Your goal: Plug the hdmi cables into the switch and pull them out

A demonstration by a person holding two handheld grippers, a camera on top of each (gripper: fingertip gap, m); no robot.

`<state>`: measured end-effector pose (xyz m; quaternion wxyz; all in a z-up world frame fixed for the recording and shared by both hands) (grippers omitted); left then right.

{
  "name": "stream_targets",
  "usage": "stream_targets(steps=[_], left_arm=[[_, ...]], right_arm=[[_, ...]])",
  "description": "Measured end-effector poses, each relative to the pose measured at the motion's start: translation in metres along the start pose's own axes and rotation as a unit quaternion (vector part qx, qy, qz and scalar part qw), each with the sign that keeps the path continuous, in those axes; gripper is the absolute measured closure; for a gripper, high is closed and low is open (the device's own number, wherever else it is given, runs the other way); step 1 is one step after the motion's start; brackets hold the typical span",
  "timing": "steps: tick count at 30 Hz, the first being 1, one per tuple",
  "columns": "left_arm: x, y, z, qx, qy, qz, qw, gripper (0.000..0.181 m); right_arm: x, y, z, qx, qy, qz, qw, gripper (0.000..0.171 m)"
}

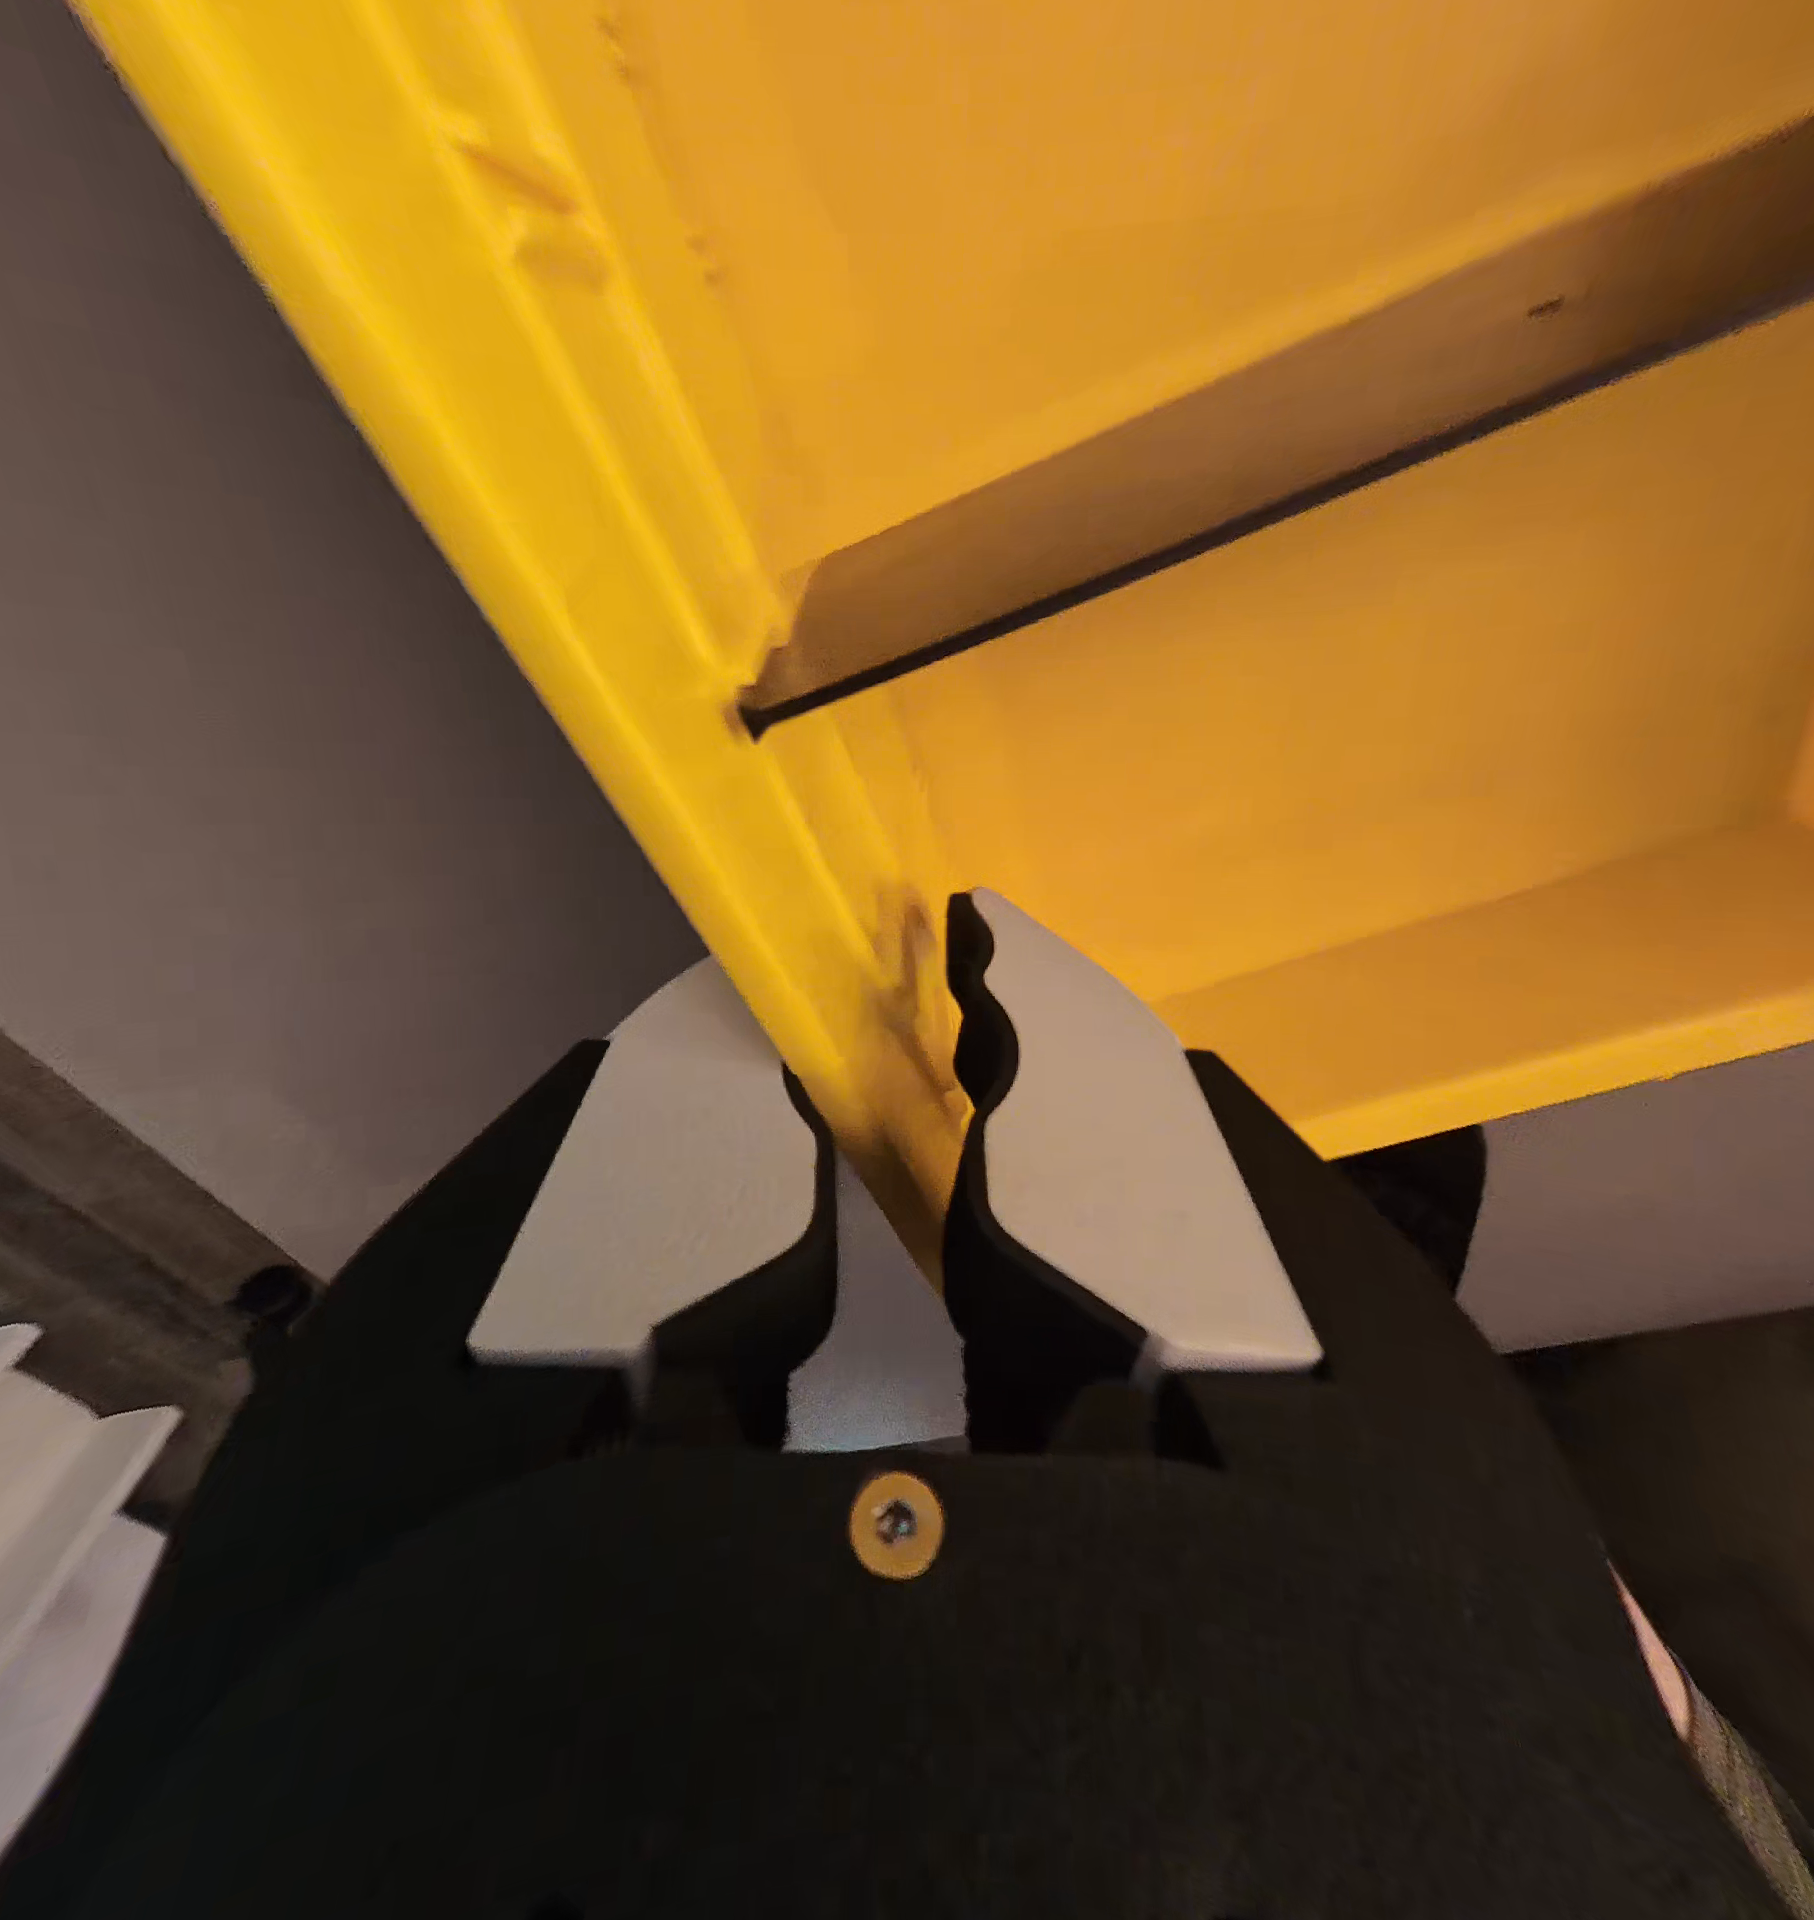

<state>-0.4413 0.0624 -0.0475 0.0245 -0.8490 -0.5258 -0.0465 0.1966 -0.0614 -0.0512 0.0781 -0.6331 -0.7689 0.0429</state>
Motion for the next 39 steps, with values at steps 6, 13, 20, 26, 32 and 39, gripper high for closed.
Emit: stream_targets(steps=[6, 13, 20, 26, 32, 39], left_arm=[[0.017, 0.035, 0.003, 0.016, -0.019, 0.062, 0.998, 0.158], [0.022, 0.084, 0.004, -0.039, -0.03, 0.116, 0.992, 0.151], [0.016, 0.1, -0.008, -0.124, -0.029, 0.14, 0.982, 0.151], [0.03, 0.083, -0.062, -0.133, 0.171, 0.139, 0.966, 0.15], [0.027, 0.075, -0.127, -0.121, 0.374, 0.141, 0.909, 0.15], [0.017, 0.069, -0.17, 0.037, 0.525, 0.175, 0.832, 0.108]], right_arm=[[0.022, -0.041, 0.008, 0.005, -0.007, -0.039, 0.999, 0.157], [0.021, -0.068, 0.008, 0.003, -0.02, -0.029, 0.999, 0.145], [-0.003, -0.087, -0.057, -0.083, 0.148, 0.041, 0.985, 0.143], [0.055, -0.232, -0.135, 0.086, 0.624, -0.195, 0.752, 0.125], [0.11, -0.3, -0.067, 0.194, 0.448, -0.148, 0.86, 0.128], [0.125, -0.305, 0.021, 0.075, 0.248, -0.101, 0.961, 0.122]])
Point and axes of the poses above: each gripper's, where its closed fingertips meet, z out along the fingers, x out of its top, y = z × x across the jaws, the point moved 6 cm from there along -z, back along the fingers, and after that the axes turned 9 degrees about y, right-handed, at the moved point
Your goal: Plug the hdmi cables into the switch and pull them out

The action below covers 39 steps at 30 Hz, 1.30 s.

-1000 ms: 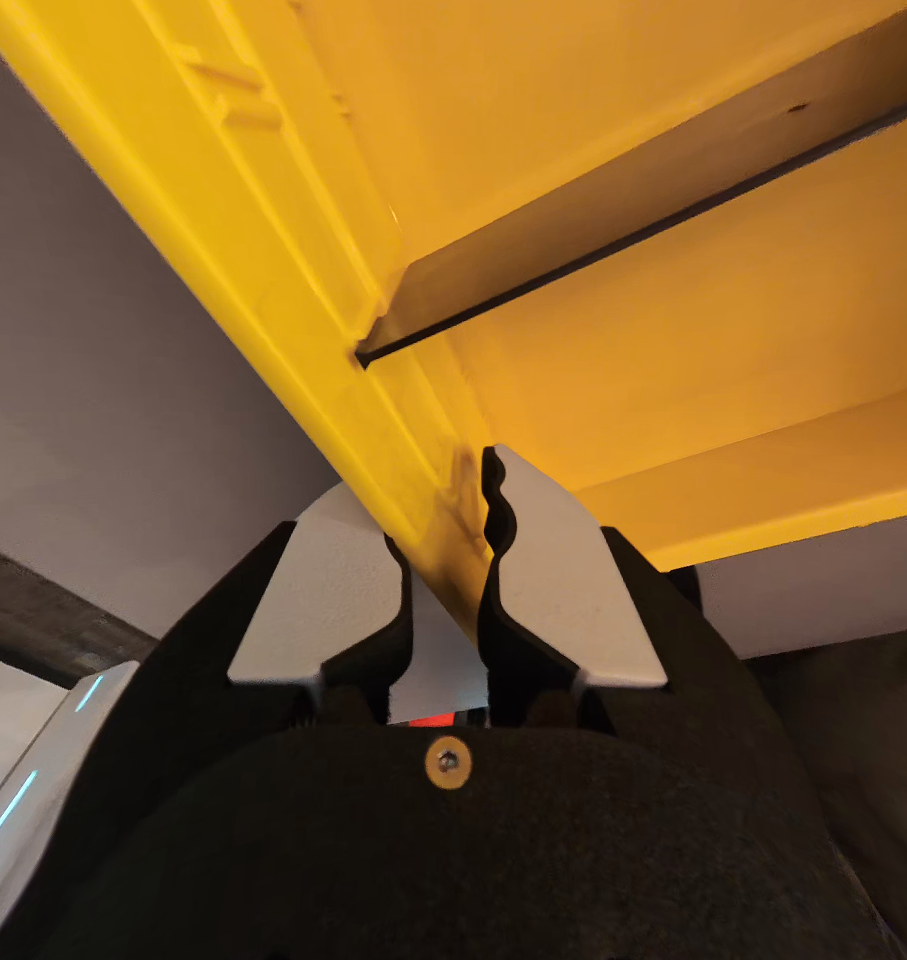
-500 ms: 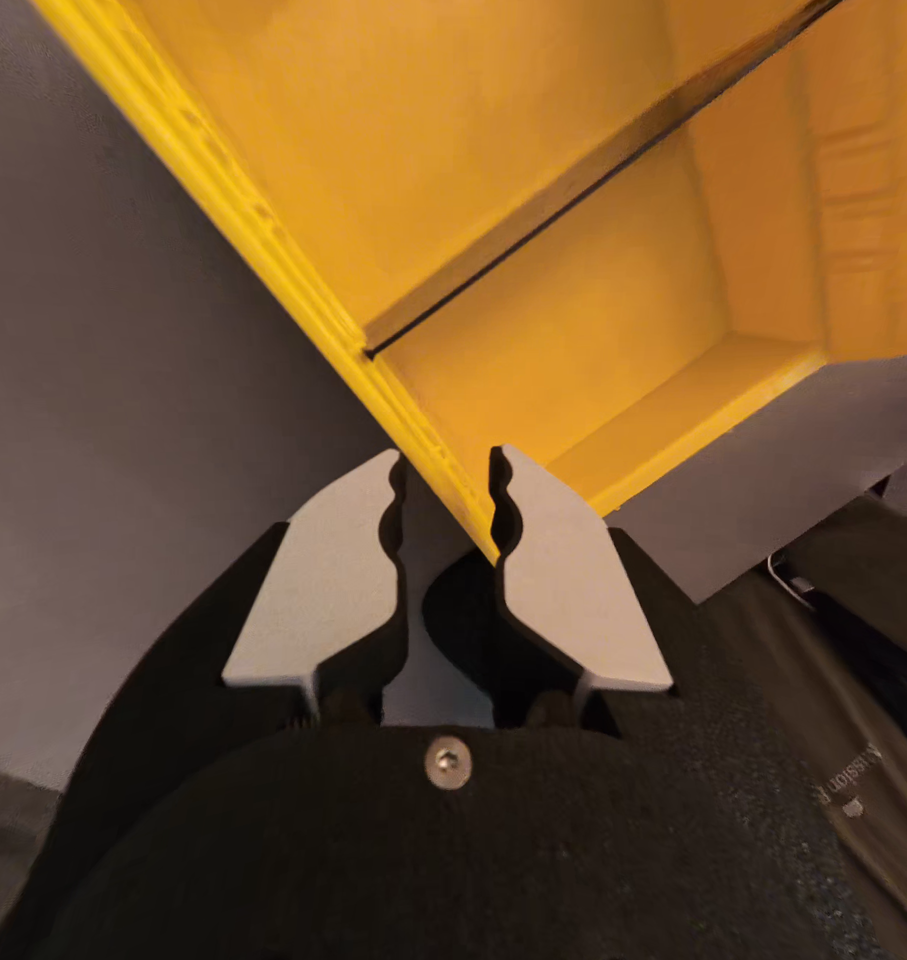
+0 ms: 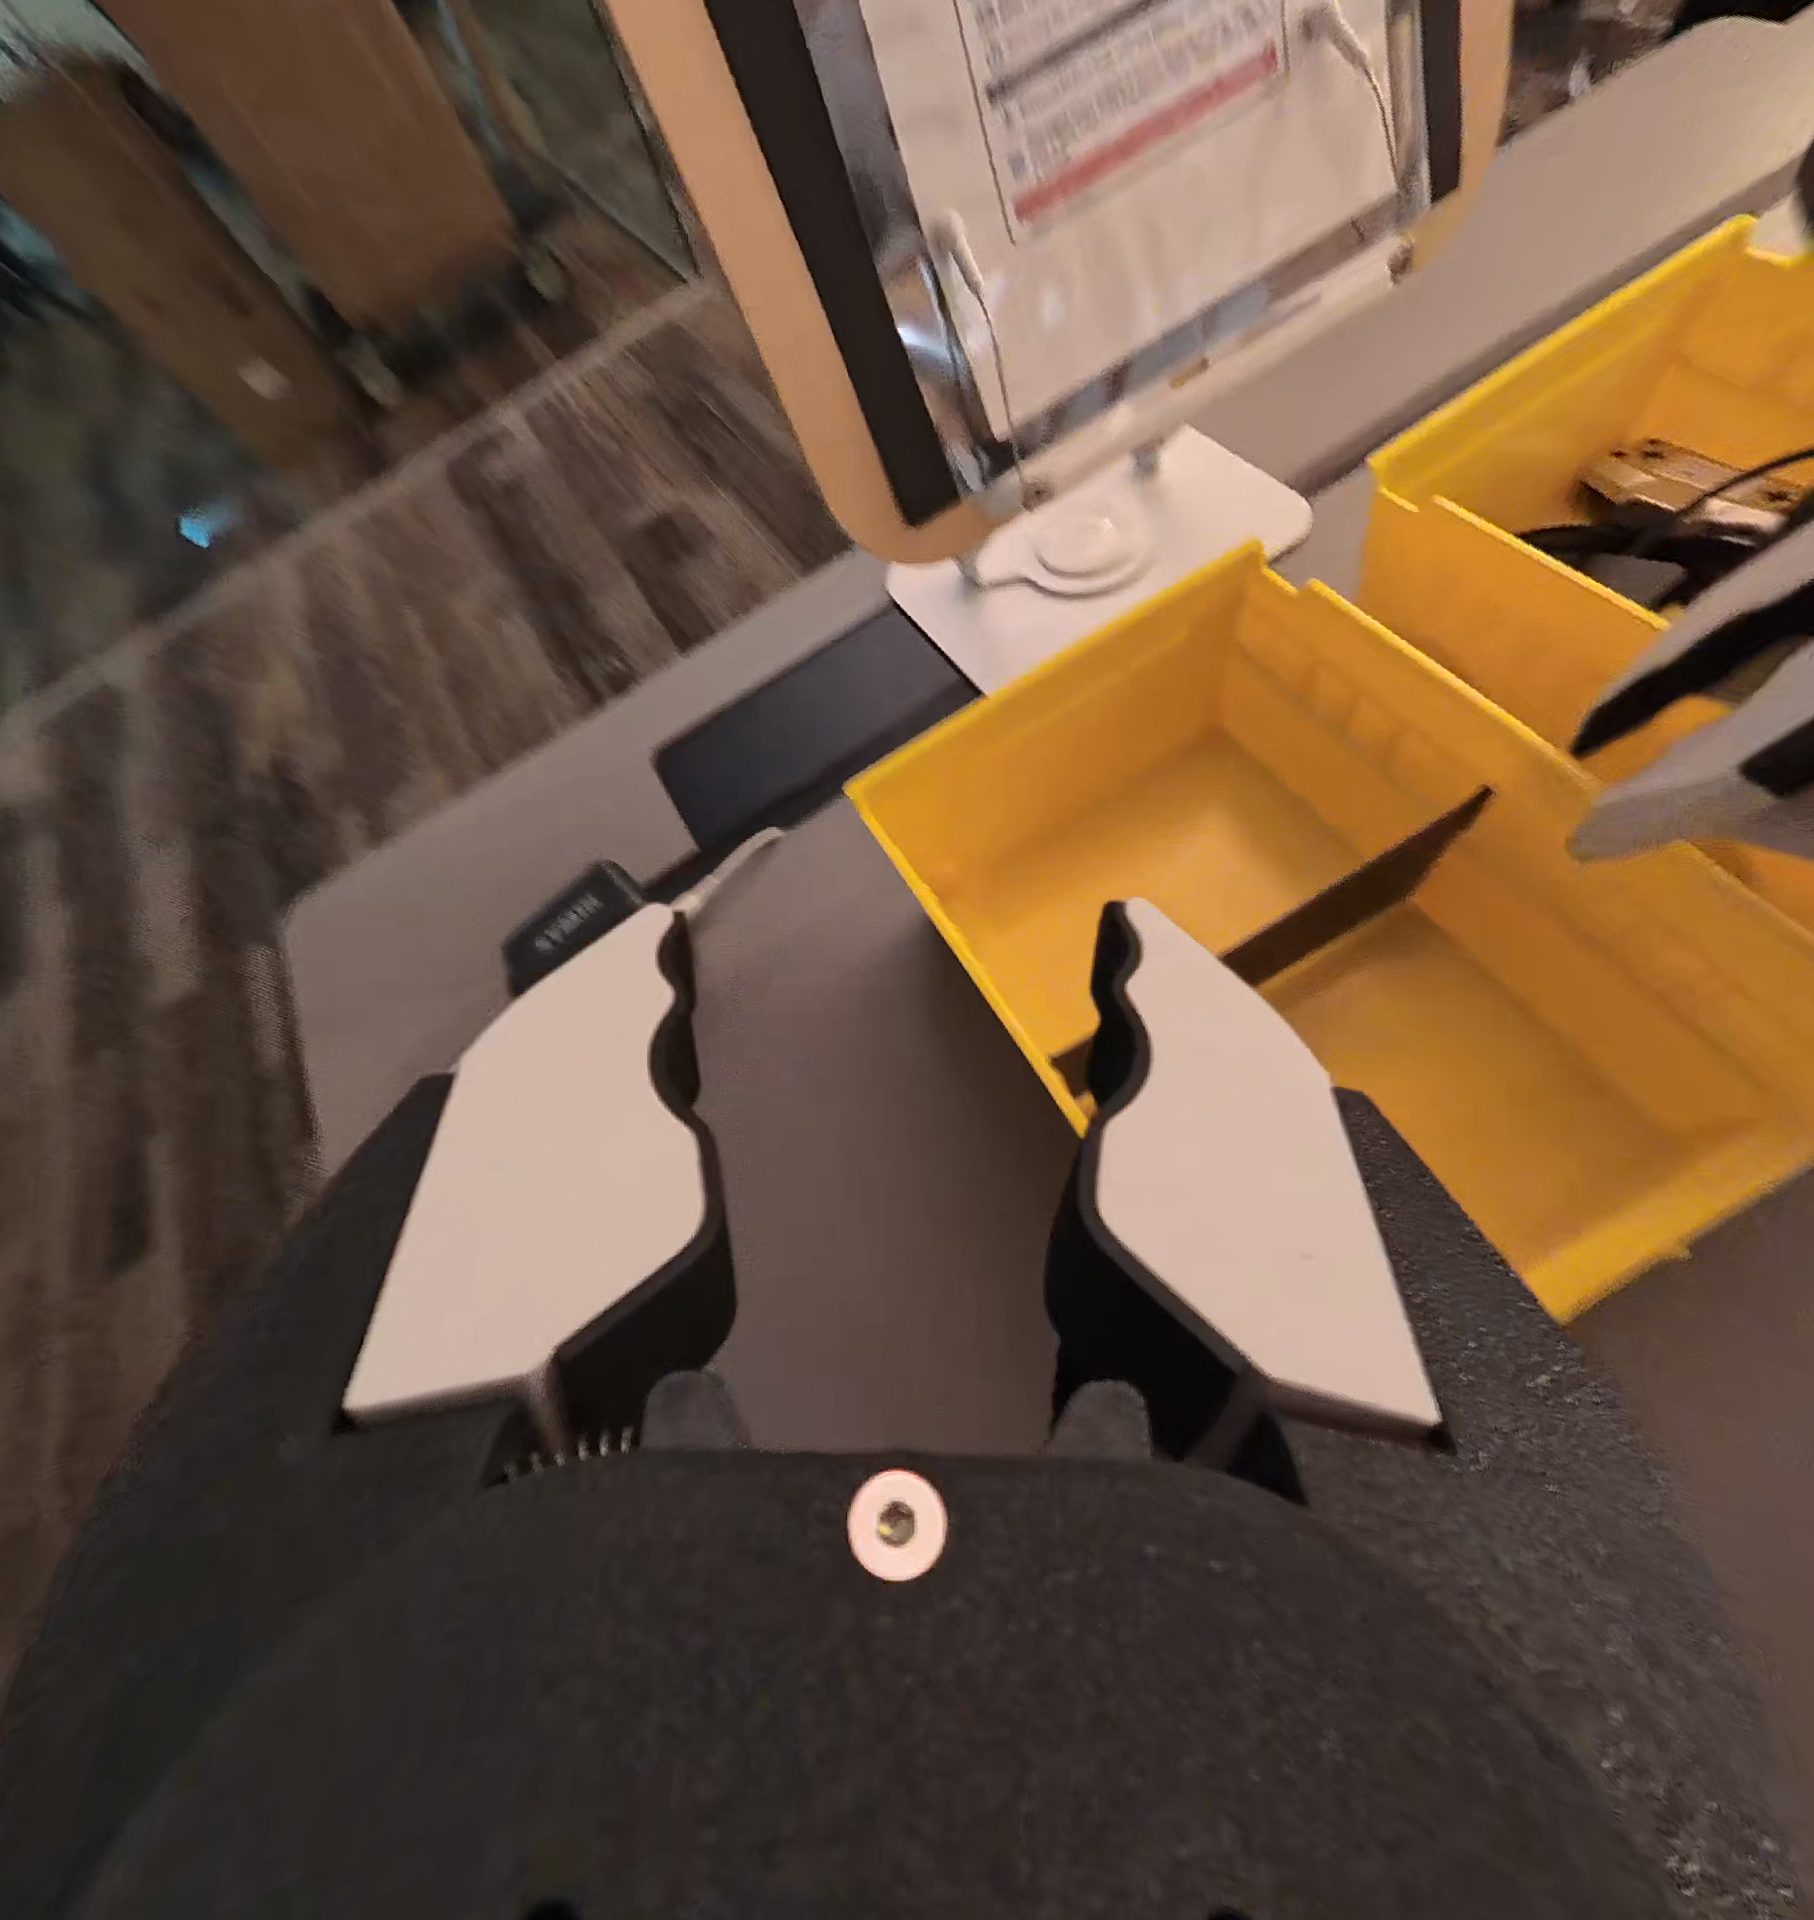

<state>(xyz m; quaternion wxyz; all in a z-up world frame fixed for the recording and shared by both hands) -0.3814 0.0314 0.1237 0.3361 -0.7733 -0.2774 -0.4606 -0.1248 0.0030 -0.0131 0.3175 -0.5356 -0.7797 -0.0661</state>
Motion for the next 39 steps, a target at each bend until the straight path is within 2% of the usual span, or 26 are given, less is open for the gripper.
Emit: stream_targets(steps=[3, 8, 13, 17, 20, 22, 24, 27, 29, 32, 34, 36, 39], left_arm=[[0.004, 0.005, 0.0, 0.008, 0.016, 0.028, 0.999, 0.112], [0.003, 0.012, 0.002, -0.025, 0.012, 0.02, 0.999, 0.11], [0.001, 0.006, -0.004, -0.022, 0.02, 0.019, 0.999, 0.114], [0.013, 0.007, -0.028, -0.072, 0.084, -0.062, 0.992, 0.117], [0.029, 0.008, -0.064, -0.122, 0.176, -0.146, 0.966, 0.119], [0.038, 0.008, -0.089, -0.146, 0.243, -0.18, 0.942, 0.123], [0.042, 0.006, -0.106, -0.135, 0.277, -0.189, 0.932, 0.12], [0.04, 0.012, -0.112, -0.111, 0.263, -0.182, 0.941, 0.109], [0.042, 0.024, -0.104, -0.133, 0.24, -0.175, 0.945, 0.105], [0.052, 0.056, -0.074, -0.203, 0.197, -0.154, 0.947, 0.109], [0.052, 0.089, -0.039, -0.272, 0.126, -0.134, 0.945, 0.106], [0.047, 0.126, 0.003, -0.321, 0.043, -0.116, 0.939, 0.115], [0.027, 0.175, 0.067, -0.327, -0.08, -0.115, 0.935, 0.118]], right_arm=[[-0.002, -0.001, 0.019, -0.011, -0.027, 0.076, 0.997, 0.122], [-0.015, 0.007, 0.045, -0.038, -0.076, 0.152, 0.985, 0.141], [-0.007, 0.01, 0.058, -0.046, -0.115, 0.135, 0.983, 0.156], [0.009, 0.013, 0.055, -0.028, -0.147, 0.118, 0.982, 0.164], [0.026, 0.004, 0.04, 0.024, -0.176, 0.1, 0.979, 0.166], [0.039, -0.002, 0.021, 0.051, -0.185, 0.073, 0.979, 0.166], [0.052, -0.001, -0.009, 0.07, -0.188, 0.036, 0.979, 0.166], [0.069, 0.022, -0.071, 0.088, -0.161, 0.018, 0.983, 0.166], [0.074, 0.052, -0.121, 0.093, -0.127, 0.035, 0.987, 0.166], [0.06, 0.118, -0.199, 0.075, -0.084, 0.086, 0.99, 0.166], [0.035, 0.168, -0.242, 0.043, -0.054, 0.129, 0.989, 0.166], [0.003, 0.216, -0.273, 0.003, -0.02, 0.176, 0.984, 0.166], [-0.049, 0.275, -0.297, -0.044, 0.023, 0.234, 0.971, 0.166]])
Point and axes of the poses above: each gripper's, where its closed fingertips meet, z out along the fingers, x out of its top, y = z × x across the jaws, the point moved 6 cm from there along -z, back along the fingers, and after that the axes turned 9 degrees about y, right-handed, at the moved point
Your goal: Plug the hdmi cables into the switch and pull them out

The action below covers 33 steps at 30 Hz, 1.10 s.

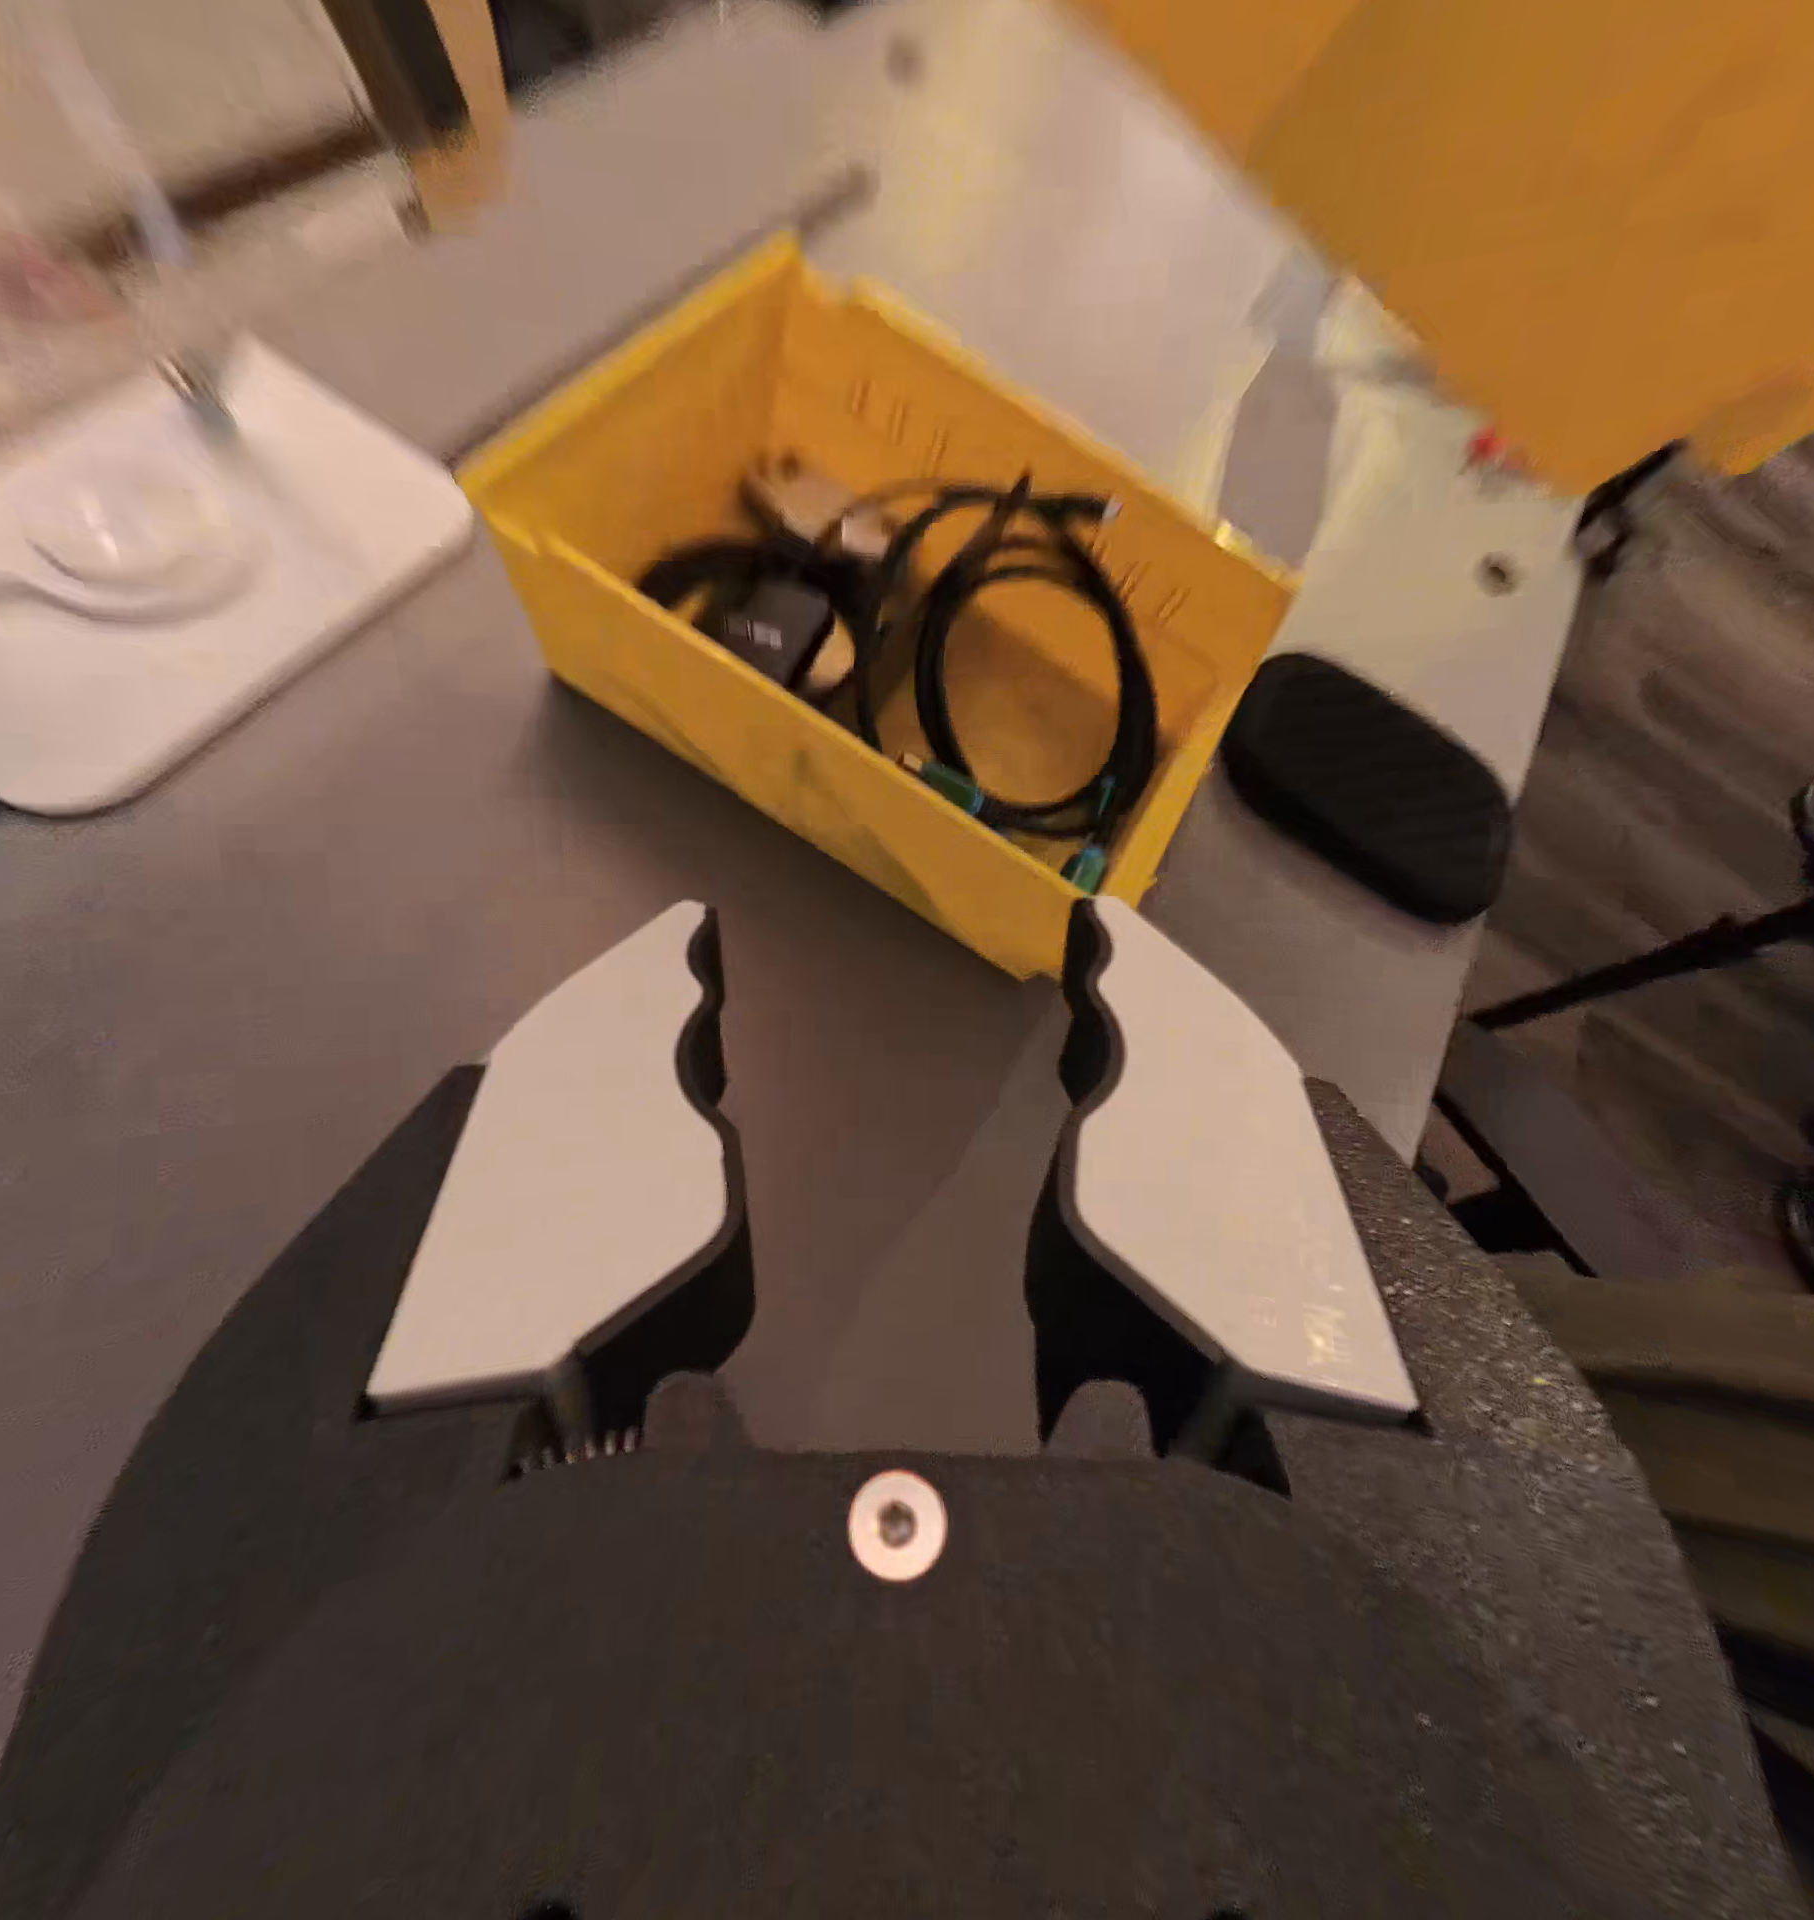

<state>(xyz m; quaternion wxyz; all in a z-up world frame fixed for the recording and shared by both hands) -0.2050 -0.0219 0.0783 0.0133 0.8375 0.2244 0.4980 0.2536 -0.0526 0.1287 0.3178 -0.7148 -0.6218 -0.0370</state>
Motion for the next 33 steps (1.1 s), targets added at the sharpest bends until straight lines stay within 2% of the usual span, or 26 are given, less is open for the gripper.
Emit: stream_targets(steps=[3, 6, 9, 11, 13, 14, 16, 18, 21, 25, 26, 30, 33], left_arm=[[-0.012, -0.004, 0.065, 0.012, -0.078, -0.03, 0.996, 0.109], [-0.019, -0.01, 0.109, 0.025, -0.127, -0.066, 0.989, 0.11], [-0.032, -0.015, 0.137, 0.037, -0.215, -0.111, 0.97, 0.109], [-0.035, -0.011, 0.153, 0.03, -0.241, -0.143, 0.959, 0.123], [-0.036, -0.008, 0.167, 0.043, -0.269, -0.139, 0.952, 0.129], [-0.037, -0.006, 0.172, 0.046, -0.288, -0.138, 0.946, 0.124], [-0.038, -0.004, 0.176, 0.058, -0.344, -0.153, 0.925, 0.13], [-0.039, -0.003, 0.18, 0.062, -0.398, -0.172, 0.899, 0.143], [-0.037, -0.007, 0.182, 0.064, -0.435, -0.193, 0.877, 0.153], [-0.034, -0.025, 0.175, 0.023, -0.406, -0.279, 0.87, 0.167], [-0.034, -0.033, 0.17, 0.023, -0.395, -0.287, 0.873, 0.166], [-0.041, -0.066, 0.138, 0.077, -0.383, -0.278, 0.877, 0.169], [-0.054, -0.099, 0.099, 0.128, -0.366, -0.304, 0.87, 0.171]], right_arm=[[-0.022, 0.062, 0.003, -0.007, 0.049, 0.06, 0.997, 0.166], [-0.044, 0.104, 0.019, 0.016, 0.079, 0.096, 0.992, 0.166], [-0.06, 0.136, 0.035, 0.019, 0.116, 0.117, 0.986, 0.165], [-0.07, 0.153, 0.044, 0.01, 0.14, 0.134, 0.981, 0.163], [-0.08, 0.166, 0.053, -0.006, 0.155, 0.141, 0.978, 0.162], [-0.084, 0.171, 0.058, -0.016, 0.159, 0.143, 0.977, 0.161], [-0.091, 0.18, 0.069, -0.035, 0.146, 0.136, 0.979, 0.161], [-0.089, 0.187, 0.074, -0.051, 0.095, 0.136, 0.985, 0.16], [-0.086, 0.185, 0.08, -0.074, 0.052, 0.119, 0.989, 0.156], [-0.091, 0.174, 0.104, -0.058, -0.026, 0.117, 0.991, 0.156], [-0.091, 0.171, 0.11, -0.048, -0.038, 0.117, 0.991, 0.155], [-0.079, 0.149, 0.125, -0.035, -0.049, 0.095, 0.994, 0.155], [-0.078, 0.124, 0.139, -0.008, -0.076, 0.056, 0.996, 0.153]])
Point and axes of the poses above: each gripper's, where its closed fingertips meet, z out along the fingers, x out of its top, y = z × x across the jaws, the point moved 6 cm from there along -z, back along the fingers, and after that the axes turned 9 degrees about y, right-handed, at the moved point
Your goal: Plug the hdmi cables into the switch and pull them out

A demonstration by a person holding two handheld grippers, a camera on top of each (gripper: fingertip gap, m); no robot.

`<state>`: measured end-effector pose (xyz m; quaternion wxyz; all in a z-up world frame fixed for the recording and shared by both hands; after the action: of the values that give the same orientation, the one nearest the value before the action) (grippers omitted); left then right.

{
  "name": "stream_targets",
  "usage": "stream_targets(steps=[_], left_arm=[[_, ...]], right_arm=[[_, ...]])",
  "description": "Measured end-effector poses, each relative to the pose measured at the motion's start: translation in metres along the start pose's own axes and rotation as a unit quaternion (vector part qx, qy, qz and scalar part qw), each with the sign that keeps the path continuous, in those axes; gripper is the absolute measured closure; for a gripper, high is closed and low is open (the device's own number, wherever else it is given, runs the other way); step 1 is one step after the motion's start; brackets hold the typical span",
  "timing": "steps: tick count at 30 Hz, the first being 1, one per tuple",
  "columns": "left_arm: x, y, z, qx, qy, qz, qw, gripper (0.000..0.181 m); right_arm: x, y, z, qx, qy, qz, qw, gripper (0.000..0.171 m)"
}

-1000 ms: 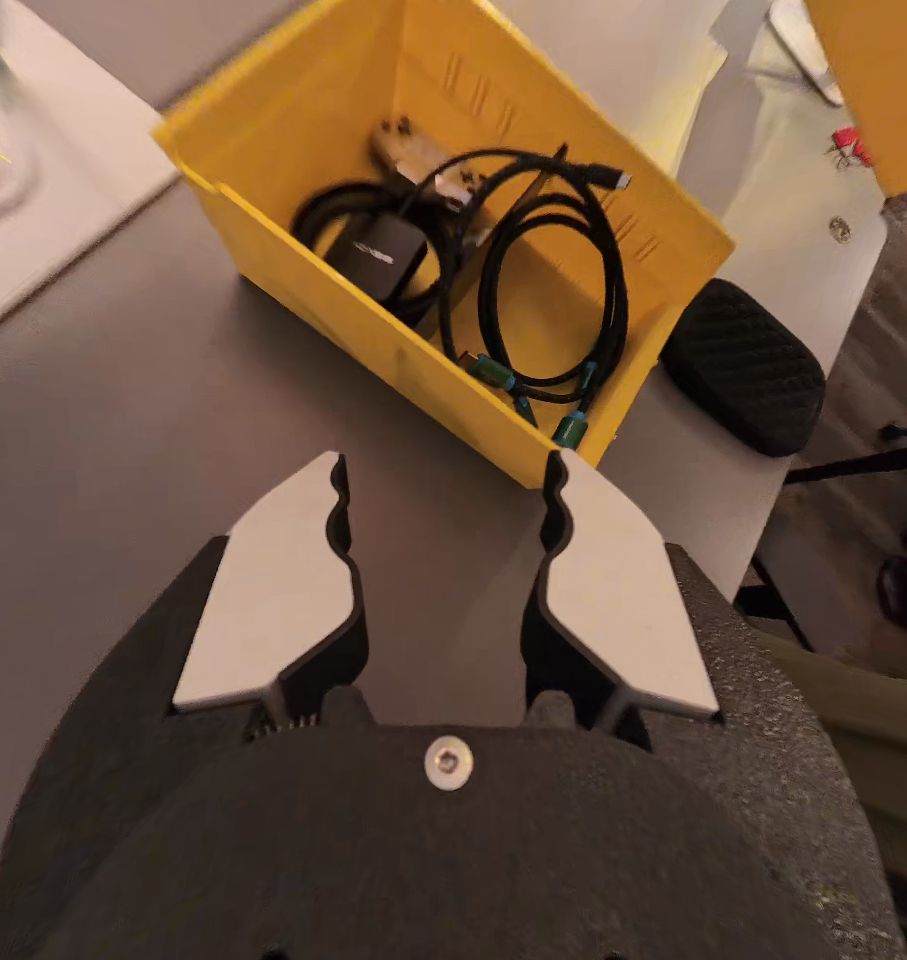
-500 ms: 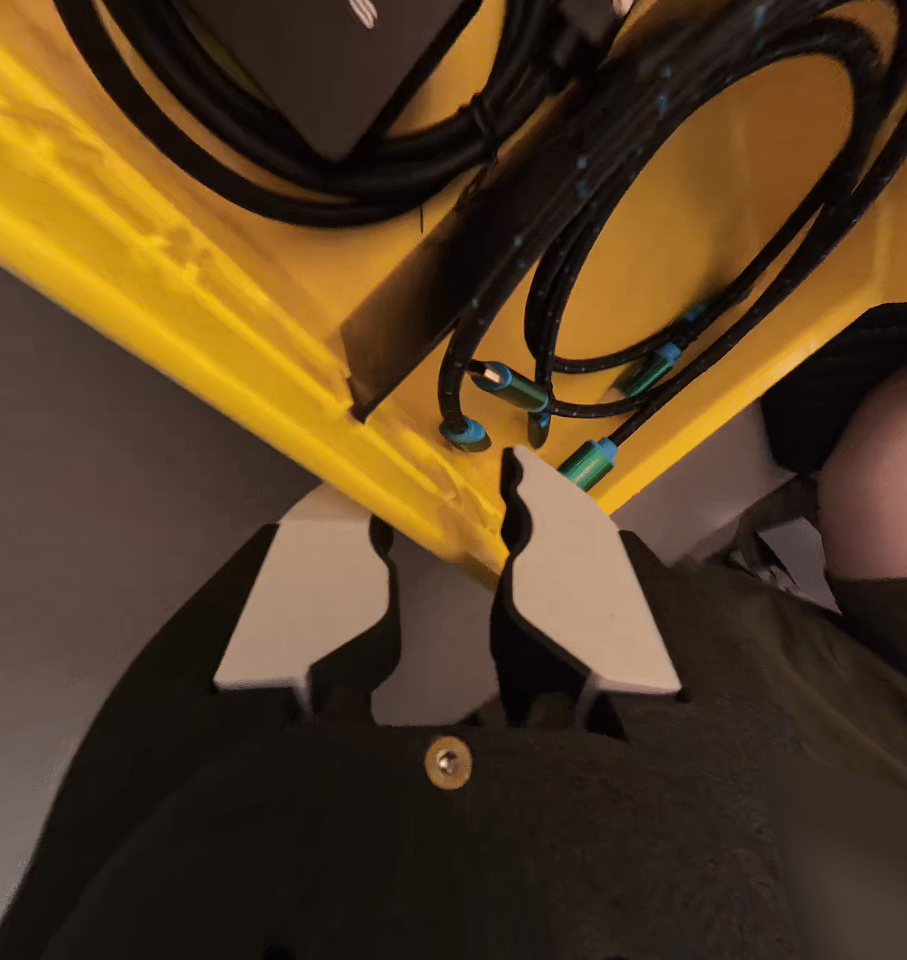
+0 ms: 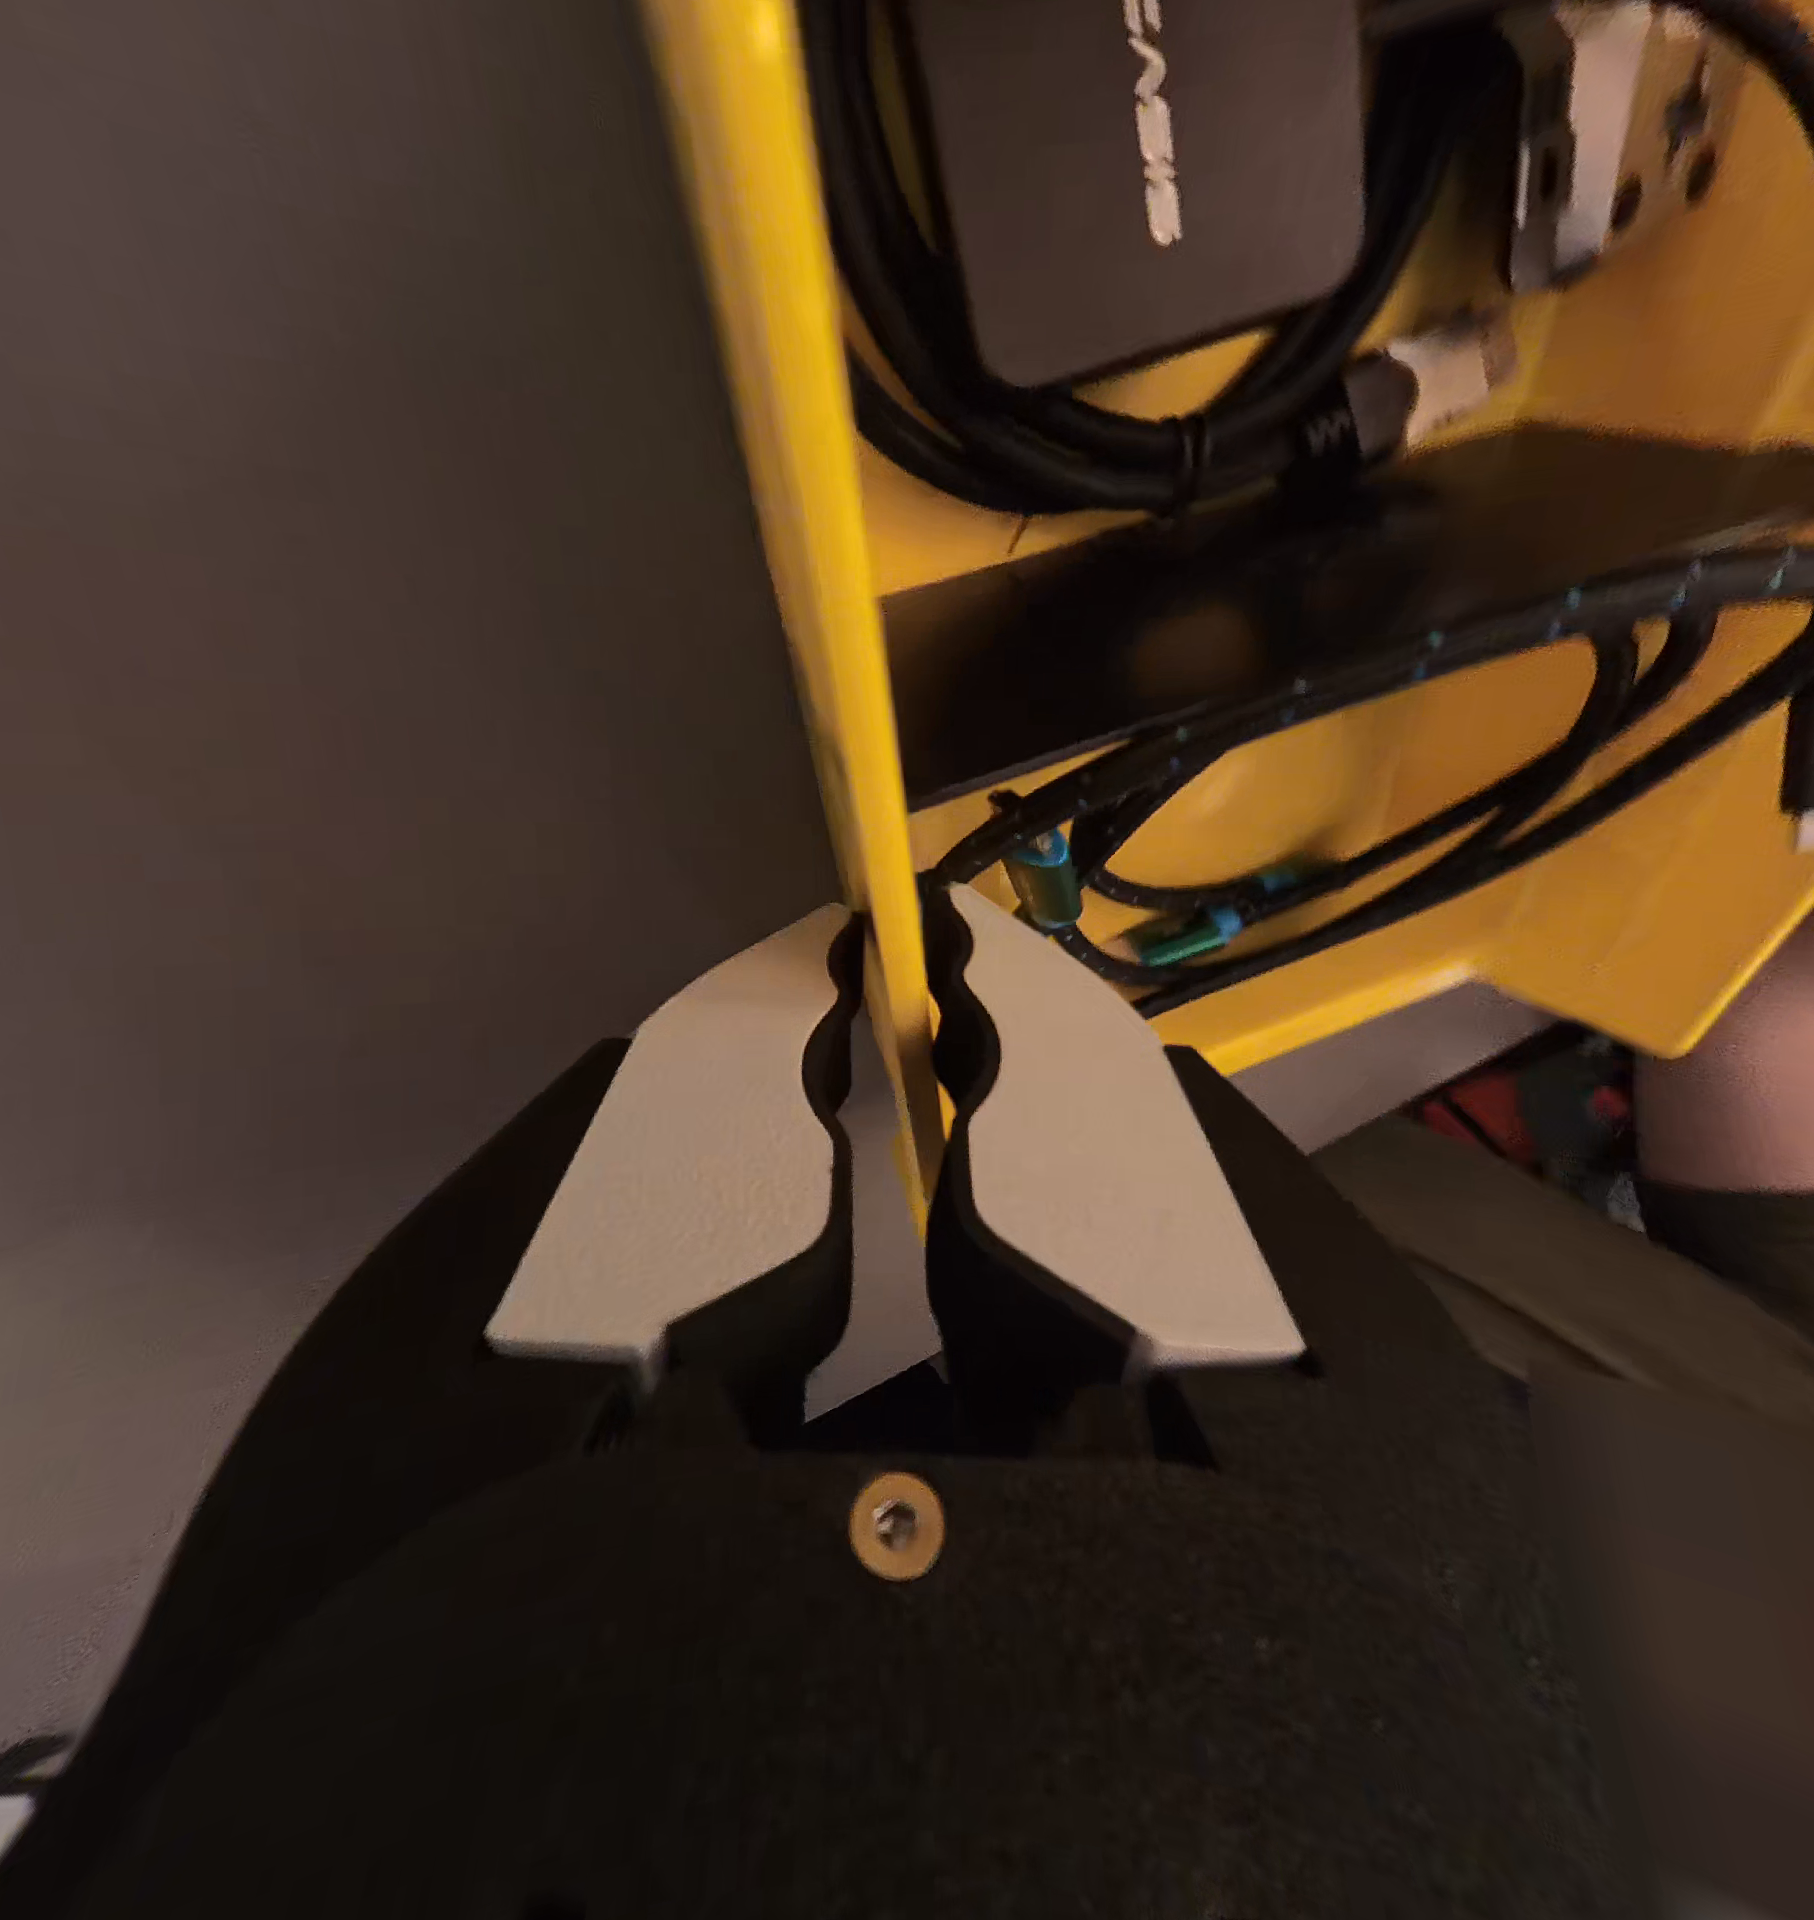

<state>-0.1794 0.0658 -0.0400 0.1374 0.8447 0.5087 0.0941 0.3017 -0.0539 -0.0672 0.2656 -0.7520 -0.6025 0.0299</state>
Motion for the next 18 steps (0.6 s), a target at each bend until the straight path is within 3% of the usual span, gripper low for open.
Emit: stream_targets(steps=[3, 9, 13, 18], left_arm=[[-0.019, -0.056, -0.021, 0.014, 0.031, -0.057, 0.998, 0.17], [-0.076, -0.153, -0.059, 0.093, 0.062, -0.125, 0.986, 0.177], [-0.102, -0.186, -0.071, 0.078, 0.091, -0.172, 0.978, 0.176], [-0.11, -0.203, -0.077, 0.05, 0.12, -0.185, 0.974, 0.172]], right_arm=[[-0.002, -0.018, 0.007, -0.005, -0.026, -0.044, 0.999, 0.154], [-0.002, -0.023, 0.009, -0.011, -0.029, -0.037, 0.999, 0.156], [0.004, -0.019, 0.009, -0.025, -0.012, -0.015, 0.999, 0.159], [0.006, -0.015, 0.007, -0.031, -0.003, -0.002, 1.0, 0.159]])
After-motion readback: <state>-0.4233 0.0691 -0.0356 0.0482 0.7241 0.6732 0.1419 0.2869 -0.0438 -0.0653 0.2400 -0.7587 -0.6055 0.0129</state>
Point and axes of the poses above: each gripper's, where its closed fingertips meet, z out along the fingers, x out of its top, y = z × x across the jaws, the point moved 6 cm from there along -z, back along the fingers, and after that the axes turned 9 degrees about y, right-handed, at the moved point
